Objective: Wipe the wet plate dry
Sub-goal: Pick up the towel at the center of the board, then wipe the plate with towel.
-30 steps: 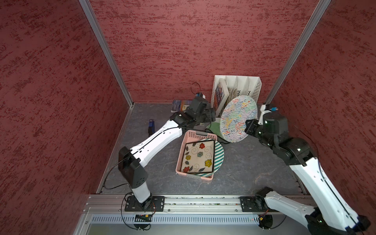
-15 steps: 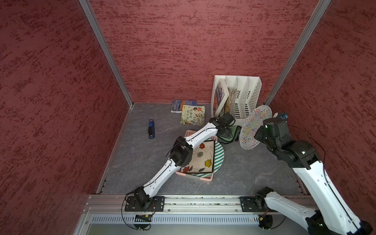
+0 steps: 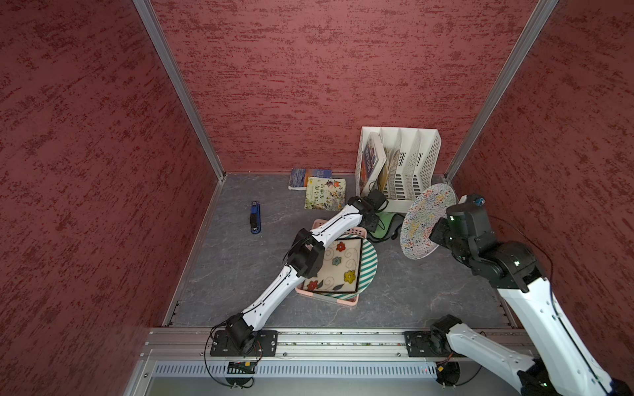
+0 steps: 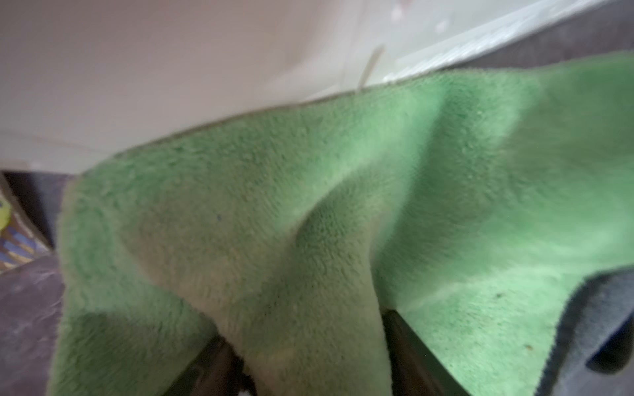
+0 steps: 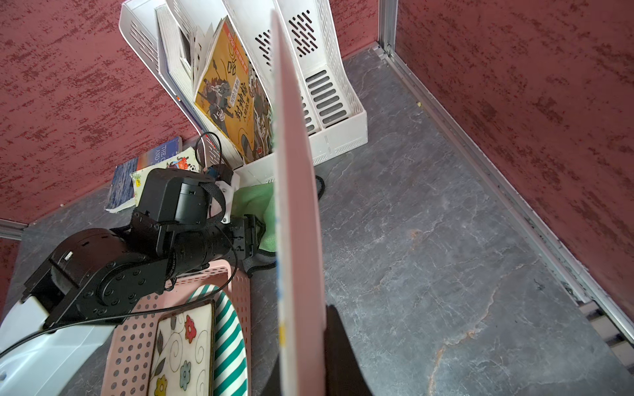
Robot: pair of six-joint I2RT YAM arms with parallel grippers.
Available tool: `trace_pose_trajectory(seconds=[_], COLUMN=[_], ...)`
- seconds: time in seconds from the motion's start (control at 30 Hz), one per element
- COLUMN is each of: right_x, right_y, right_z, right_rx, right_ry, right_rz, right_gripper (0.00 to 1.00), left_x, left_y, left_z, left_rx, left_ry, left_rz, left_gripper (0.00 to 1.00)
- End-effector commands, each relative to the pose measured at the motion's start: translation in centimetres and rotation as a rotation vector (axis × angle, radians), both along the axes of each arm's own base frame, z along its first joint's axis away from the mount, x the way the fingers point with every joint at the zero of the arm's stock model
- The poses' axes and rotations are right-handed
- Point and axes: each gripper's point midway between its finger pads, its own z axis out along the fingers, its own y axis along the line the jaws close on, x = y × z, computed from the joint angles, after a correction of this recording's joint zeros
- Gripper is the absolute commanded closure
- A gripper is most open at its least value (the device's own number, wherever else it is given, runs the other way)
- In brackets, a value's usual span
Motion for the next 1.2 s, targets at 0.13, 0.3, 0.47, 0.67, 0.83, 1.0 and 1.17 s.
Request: trace_pose_trajectory(seconds=[0.13,0.3,0.47,0.67,0.83,1.0,1.17], right_x=[0.4,1.5,2.0,3.4,6.3,9.1,10.7], right_y=[-0.8,0.5,0.9,3.2,11.4,16.9,17.4], right_z=[1.9,2.5,2.7,3.3,4.6,5.9,9.5], right_rx=[0.004,0.035,0.062,0.154,0.401,0.666,0.74], right_ry=[-0.109,-0.167,-0.183,-0.233,-0.285,-0.276,-0.375], right_rz=[-0.038,0.019,0.018,0.087,0.4,0.523,0.519], right_gripper=[1.0,1.0,1.0,1.0,1.0,1.0,1.0], left_x=[0.2,2.7,2.2,-2.1,-5.6,-7.0,-6.9], left_y=[-0.8,-2.7,-1.4,3.4,5.8,4.4,3.4], left_z=[2.4,15.0,24.5,31.8,38.9,38.7,33.8], left_rx=[-0.107,-0.367,-0.54,-0.538,-0.656,-0.684,-0.638], left_ry=[0.027,-0.179,-0.254,-0.294,-0.394,-0.334,-0.181], left_rz=[-0.075,-0.069,-0.03,0.004,-0.041,-0.124,-0.121], left_gripper=[0.91,1.0,1.0,1.0,1.0,1.0,1.0])
